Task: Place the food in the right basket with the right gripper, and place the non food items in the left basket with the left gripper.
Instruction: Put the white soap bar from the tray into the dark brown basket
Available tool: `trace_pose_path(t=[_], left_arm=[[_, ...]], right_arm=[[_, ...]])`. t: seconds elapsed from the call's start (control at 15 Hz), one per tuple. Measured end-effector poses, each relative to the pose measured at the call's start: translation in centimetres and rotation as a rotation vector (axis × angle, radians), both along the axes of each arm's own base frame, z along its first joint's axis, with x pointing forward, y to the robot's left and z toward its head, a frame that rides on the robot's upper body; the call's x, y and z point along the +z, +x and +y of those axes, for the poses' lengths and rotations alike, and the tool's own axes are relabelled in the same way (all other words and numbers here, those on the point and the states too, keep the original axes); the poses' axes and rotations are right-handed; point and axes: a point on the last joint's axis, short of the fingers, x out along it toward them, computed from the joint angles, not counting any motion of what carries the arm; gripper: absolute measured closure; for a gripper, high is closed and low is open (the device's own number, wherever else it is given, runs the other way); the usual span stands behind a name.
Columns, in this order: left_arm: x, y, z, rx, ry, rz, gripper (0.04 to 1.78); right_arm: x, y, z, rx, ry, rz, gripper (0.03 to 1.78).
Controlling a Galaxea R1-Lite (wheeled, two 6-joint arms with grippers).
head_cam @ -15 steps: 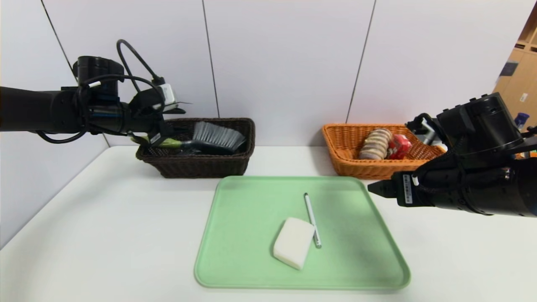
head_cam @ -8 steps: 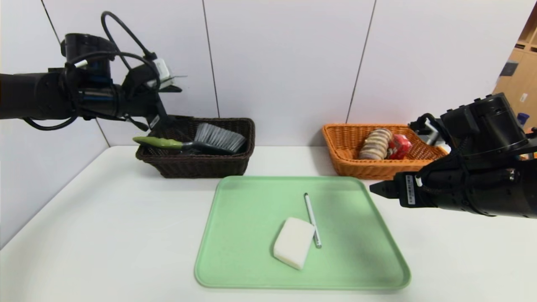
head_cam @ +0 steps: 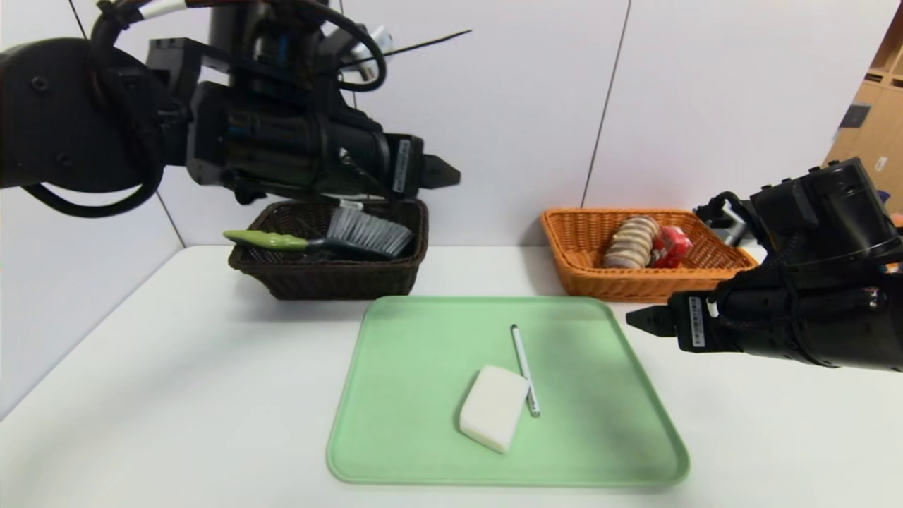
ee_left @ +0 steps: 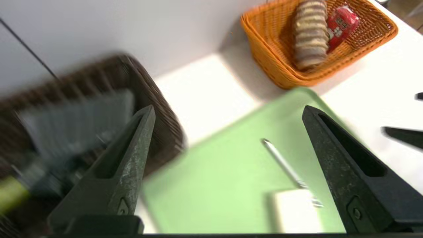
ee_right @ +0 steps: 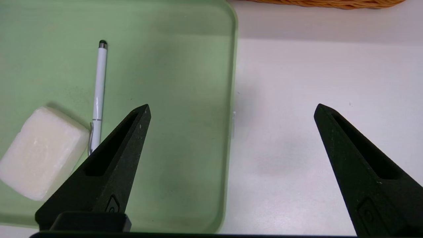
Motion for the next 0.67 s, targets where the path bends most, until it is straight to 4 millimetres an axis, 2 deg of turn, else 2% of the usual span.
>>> trace_pose_path(t=[0.13,0.27,0.47,0.67], left_arm=[[-2.3,-3.3,-3.0,0.078,0.02,0.143,0.21],[-5.1,-5.2,-4.4,0.096,0.098,0.225,0.19],[-9.1,-6.9,-5.9,0.1,0.175,0.317,0.17],[-11.8,-7.1,-7.0,0.085,0.195,0.333,0.15]], right_arm=[[0.0,-0.4,-0.2,-0.001,-0.001,-0.002,0.1],[0.0,-0.8,-0.4,-0.002,0.0,-0.004,0.1],[0.1,-1.0,-0.5,0.0,0.005,-0.012,0.1],[0.5,-1.0,-0.5,0.002,0.021,-0.043,0.1]])
